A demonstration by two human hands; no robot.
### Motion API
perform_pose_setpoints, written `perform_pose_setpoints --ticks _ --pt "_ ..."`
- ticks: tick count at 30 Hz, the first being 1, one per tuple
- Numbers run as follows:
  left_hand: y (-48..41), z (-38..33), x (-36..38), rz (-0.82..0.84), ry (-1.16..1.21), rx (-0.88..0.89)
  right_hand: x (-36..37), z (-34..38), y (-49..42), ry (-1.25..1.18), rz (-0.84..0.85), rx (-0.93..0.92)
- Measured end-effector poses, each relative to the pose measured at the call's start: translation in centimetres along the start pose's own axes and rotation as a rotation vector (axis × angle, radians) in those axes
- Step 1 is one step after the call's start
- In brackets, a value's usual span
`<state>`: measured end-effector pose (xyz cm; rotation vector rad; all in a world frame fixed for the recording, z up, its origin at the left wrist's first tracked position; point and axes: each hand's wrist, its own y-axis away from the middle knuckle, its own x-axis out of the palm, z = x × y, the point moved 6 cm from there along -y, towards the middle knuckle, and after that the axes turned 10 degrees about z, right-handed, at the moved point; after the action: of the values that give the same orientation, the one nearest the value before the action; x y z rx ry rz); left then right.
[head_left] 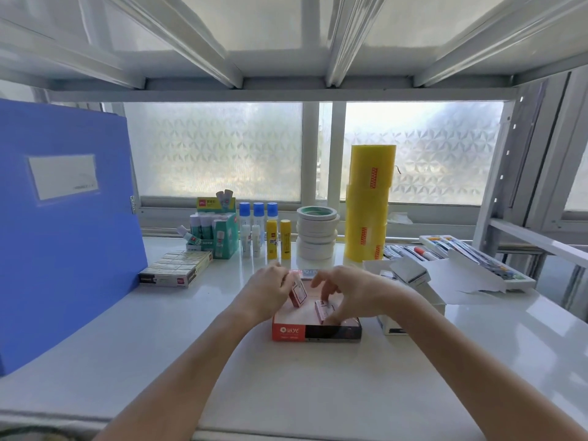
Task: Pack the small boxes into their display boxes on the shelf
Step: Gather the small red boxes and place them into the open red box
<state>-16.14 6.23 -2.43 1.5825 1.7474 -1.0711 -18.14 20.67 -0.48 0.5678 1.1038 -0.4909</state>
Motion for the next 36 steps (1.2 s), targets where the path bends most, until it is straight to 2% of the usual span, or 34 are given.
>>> perform_pose_setpoints --ticks 3,5,7,12,17,21,36 --pt "0.3 -0.3 -0.4 -0.075 -0.013 0.046 0.3 0.1 0.0 0.014 -0.006 -0.005" --pt "0.4 -0.6 -0.5 -0.065 -0.028 0.111 0.3 0.2 0.0 0.018 -0.025 -0.01" --pt "0.5 -0.7 -0.2 -0.011 -0.047 0.141 0.2 0.2 0.1 0.018 -0.049 -0.014" --pt "0.7 -0.5 1.4 0.23 -0.087 0.073 0.2 -0.1 0.1 0.046 -0.091 -0.015" --pt "1.0 -1.0 1.3 0.281 0.017 0.124 0.2 -0.1 0.0 0.079 -0.098 -0.016" --pt "1.2 -1.3 1.0 0.229 0.07 0.204 0.3 0.1 -0.2 0.065 -0.124 -0.034" --pt "0.6 -0.3 1.6 0.175 0.095 0.178 0.2 0.5 -0.1 0.059 -0.246 -0.037"
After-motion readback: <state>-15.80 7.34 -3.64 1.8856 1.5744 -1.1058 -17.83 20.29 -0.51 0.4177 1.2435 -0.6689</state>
